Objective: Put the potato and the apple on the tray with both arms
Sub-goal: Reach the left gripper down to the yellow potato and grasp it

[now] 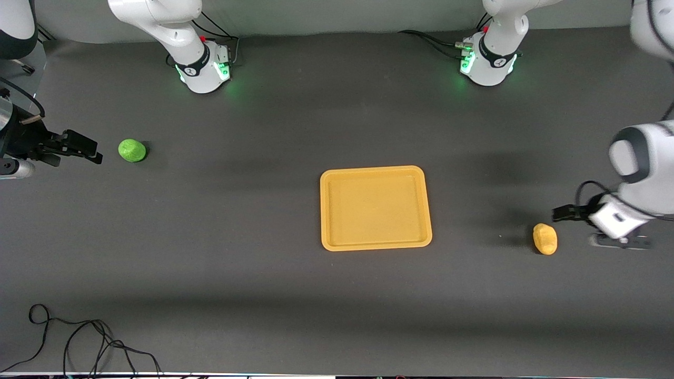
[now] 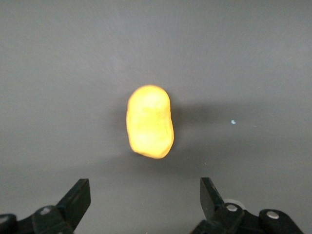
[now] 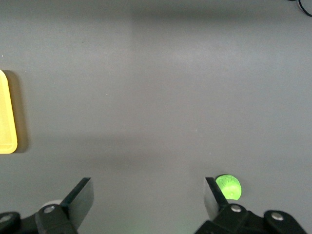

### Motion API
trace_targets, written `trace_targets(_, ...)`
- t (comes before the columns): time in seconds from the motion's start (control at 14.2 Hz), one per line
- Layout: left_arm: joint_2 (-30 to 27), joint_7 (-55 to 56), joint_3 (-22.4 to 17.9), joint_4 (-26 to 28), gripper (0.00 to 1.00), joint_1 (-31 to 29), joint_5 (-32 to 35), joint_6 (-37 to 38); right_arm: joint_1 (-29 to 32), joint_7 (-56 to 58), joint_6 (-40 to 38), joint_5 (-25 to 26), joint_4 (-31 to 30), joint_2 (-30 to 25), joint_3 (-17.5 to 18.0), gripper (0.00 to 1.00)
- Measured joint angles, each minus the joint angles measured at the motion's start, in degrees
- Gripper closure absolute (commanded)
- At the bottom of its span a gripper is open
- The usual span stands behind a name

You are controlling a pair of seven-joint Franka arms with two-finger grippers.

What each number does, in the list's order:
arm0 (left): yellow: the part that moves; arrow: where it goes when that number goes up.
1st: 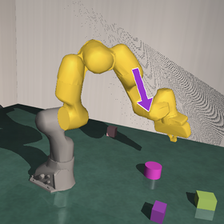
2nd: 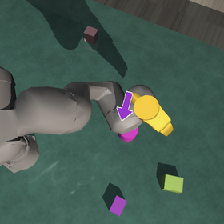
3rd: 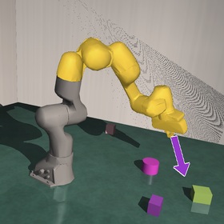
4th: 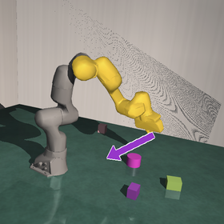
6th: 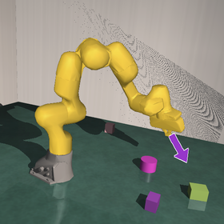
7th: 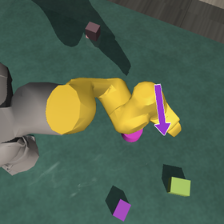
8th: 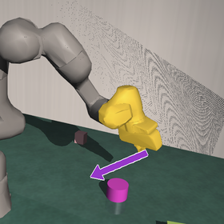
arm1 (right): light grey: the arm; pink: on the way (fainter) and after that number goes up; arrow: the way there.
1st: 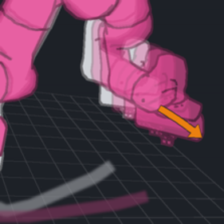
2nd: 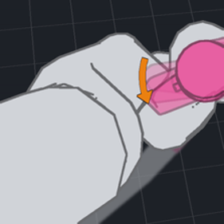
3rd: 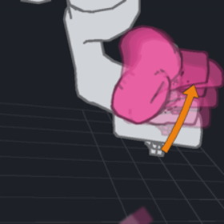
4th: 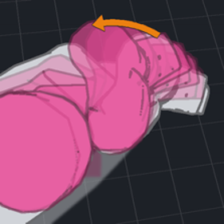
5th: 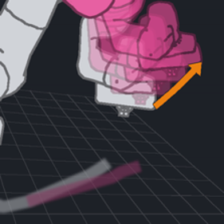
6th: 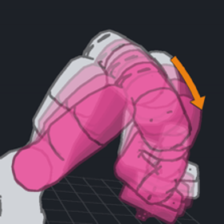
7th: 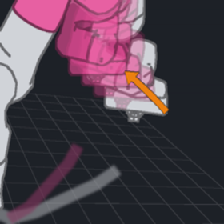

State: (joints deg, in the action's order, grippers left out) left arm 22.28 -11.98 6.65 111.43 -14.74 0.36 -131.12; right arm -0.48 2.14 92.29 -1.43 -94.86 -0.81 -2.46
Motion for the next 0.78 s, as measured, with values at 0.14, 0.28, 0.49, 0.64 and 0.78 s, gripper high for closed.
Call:
trace_targets(0.14,2.93,0.21,0.0,0.84,0.0,0.05,0.0,-3.83,0.0,0.12,0.14,0.0,-0.01,0.02,0.0,0.0)
trace_targets(0.28,5.67,0.13,0.06,-0.86,0.0,0.15,0.04,-4.74,0.0,0.24,0.16,0.13,-0.02,0.02,0.0,0.0)
trace_targets(0.49,10.83,0.05,0.13,-5.08,0.22,0.21,0.12,-4.91,0.08,2.58,0.91,2.25,-0.86,-0.03,-0.35,0.0)
trace_targets(0.64,14.3,0.07,0.13,-8.24,0.64,0.21,0.11,-6.19,0.09,6.18,2.35,2.97,-3.12,-0.85,-3.34,0.0)
trace_targets(0.78,16.22,0.09,0.21,-12.0,0.91,0.33,0.09,-4.92,0.31,12.27,5.31,3.19,-7.77,-3.67,-8.43,0.0)
